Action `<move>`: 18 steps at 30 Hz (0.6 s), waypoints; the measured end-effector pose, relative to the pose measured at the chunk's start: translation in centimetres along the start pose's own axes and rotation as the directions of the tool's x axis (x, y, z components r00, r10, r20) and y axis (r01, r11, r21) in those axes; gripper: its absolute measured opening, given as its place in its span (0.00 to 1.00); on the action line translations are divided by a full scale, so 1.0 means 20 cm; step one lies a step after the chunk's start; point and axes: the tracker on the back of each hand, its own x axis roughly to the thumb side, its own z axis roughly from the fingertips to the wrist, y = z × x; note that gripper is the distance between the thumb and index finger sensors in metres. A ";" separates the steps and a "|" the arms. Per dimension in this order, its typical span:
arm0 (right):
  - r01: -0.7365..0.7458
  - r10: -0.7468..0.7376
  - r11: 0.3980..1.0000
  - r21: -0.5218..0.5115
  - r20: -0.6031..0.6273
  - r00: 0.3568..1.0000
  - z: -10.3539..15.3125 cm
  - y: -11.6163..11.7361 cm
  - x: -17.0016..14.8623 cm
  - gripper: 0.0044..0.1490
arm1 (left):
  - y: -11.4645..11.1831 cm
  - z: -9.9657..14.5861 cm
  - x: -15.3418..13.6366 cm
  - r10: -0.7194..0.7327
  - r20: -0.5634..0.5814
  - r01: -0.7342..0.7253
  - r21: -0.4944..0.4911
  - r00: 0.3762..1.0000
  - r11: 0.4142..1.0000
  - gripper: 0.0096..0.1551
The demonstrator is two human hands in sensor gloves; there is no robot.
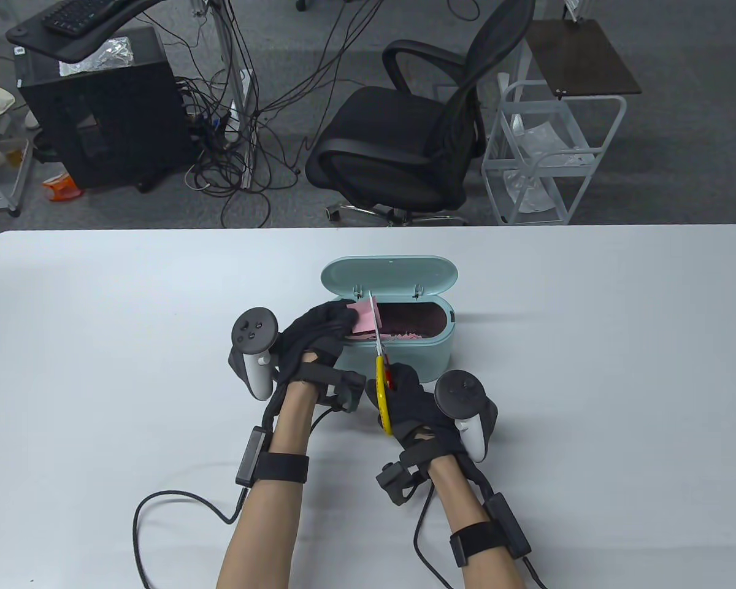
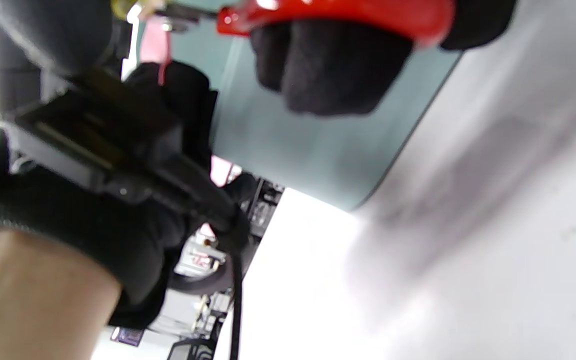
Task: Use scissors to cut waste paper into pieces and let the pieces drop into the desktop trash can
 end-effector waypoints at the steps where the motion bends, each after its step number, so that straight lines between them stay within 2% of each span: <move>1: 0.000 0.000 1.000 -0.004 -0.001 1.000 0.00 0.00 0.00 0.55 | 0.00 0.00 0.00 -0.003 0.001 0.003 0.000 1.000 1.000 0.20; 18: 0.018 -0.018 1.000 -0.017 0.006 1.000 -0.01 -0.04 0.01 0.54 | 0.01 -0.02 0.00 0.010 0.003 -0.010 -0.051 1.000 0.999 0.21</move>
